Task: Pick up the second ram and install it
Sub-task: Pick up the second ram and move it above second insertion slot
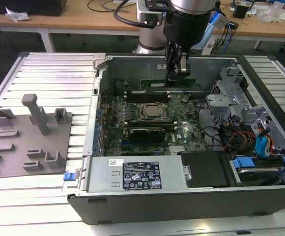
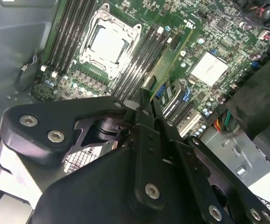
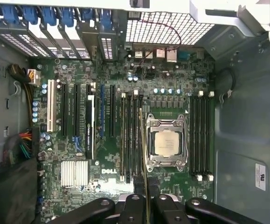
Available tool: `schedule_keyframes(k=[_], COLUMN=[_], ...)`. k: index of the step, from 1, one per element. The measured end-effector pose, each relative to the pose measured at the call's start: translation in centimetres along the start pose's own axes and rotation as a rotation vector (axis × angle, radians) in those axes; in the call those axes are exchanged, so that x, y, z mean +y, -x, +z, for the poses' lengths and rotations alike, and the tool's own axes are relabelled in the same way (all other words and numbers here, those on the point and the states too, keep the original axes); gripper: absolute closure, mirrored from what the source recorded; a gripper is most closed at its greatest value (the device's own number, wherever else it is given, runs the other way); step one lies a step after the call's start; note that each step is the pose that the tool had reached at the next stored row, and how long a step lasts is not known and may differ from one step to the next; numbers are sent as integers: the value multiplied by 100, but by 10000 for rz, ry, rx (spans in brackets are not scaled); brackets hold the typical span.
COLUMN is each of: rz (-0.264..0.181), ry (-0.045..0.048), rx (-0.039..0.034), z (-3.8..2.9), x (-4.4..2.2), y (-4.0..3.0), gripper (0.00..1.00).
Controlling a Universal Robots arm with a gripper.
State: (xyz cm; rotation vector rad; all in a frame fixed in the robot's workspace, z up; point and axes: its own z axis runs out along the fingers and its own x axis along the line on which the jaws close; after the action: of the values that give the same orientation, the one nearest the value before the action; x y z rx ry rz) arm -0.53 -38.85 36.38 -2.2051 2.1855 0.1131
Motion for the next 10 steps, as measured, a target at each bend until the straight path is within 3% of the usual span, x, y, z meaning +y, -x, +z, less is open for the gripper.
schedule_keyframes(k=[5, 10], rz=[-1, -1], ry=[0, 1], rx=[1, 1], z=[72, 96], x=[-6, -10], y=[-6, -7], gripper=[86, 86])
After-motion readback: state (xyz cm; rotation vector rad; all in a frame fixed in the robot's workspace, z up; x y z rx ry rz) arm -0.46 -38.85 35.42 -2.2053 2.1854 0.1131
